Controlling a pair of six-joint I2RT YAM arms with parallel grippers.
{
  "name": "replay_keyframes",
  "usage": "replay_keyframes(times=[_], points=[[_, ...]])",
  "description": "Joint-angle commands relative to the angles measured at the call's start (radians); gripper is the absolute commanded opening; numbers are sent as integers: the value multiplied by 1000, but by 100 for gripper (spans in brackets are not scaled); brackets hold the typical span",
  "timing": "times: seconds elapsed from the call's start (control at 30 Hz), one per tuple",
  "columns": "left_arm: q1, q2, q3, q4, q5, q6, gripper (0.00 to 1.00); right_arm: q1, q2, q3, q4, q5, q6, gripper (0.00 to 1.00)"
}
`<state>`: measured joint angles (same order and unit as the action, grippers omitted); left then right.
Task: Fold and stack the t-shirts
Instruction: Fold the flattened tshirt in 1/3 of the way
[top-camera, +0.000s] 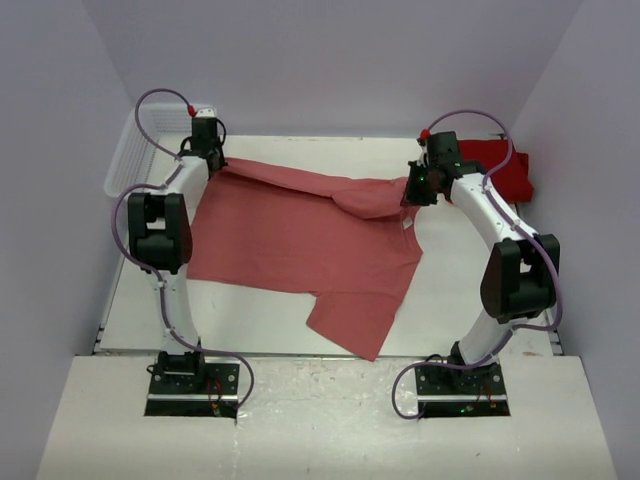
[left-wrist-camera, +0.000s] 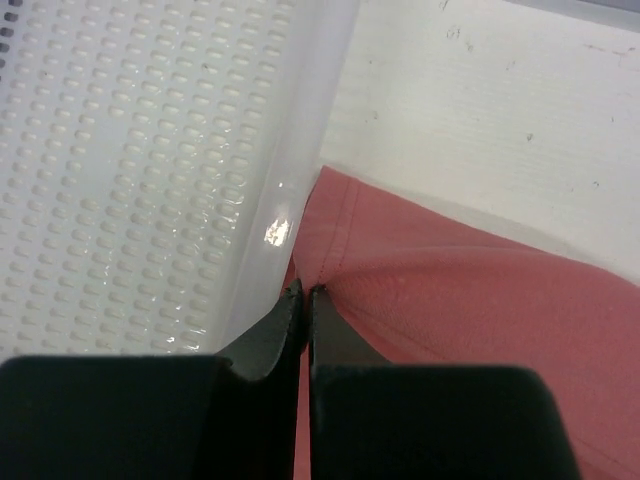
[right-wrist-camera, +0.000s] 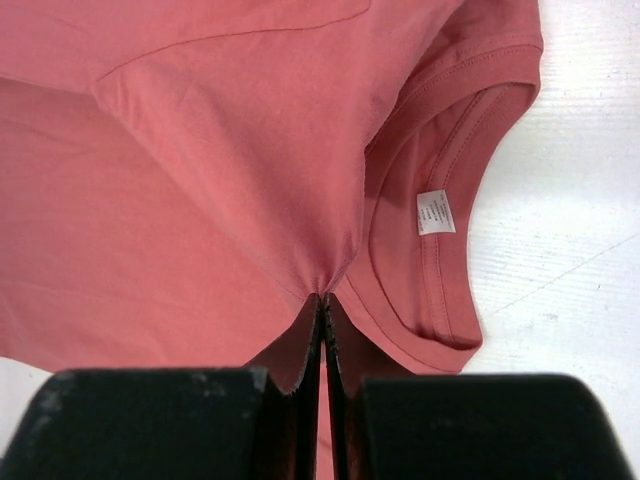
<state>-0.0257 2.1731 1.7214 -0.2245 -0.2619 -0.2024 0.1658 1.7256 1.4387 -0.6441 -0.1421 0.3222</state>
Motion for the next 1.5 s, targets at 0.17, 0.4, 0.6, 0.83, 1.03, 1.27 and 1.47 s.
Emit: replay_keyframes(times=[0.17, 0.4, 0.6, 0.83, 1.03, 1.27, 1.47], points=[[13, -29, 6, 25, -86, 0, 0, 8, -64, 11, -20, 1, 8, 0], [-2, 40, 60, -39, -119, 12, 0, 35, -86, -52, -19, -1, 15, 0], [-16, 60, 69, -49, -111, 29, 4, 44, -97, -81, -20, 6, 18, 0], [-20, 74, 76, -65, -139, 24, 54, 57, -74, -155, -15, 55, 44, 0], [-43, -47, -17, 16, -112, 29, 75, 83, -80, -227, 12, 90, 57, 17], [-82, -154, -25, -9, -219, 46, 80, 87, -190, -209, 14, 169, 63, 71], [-92, -197, 3, -67, -373, 1, 86, 87, -97, -98, -25, 179, 63, 75]])
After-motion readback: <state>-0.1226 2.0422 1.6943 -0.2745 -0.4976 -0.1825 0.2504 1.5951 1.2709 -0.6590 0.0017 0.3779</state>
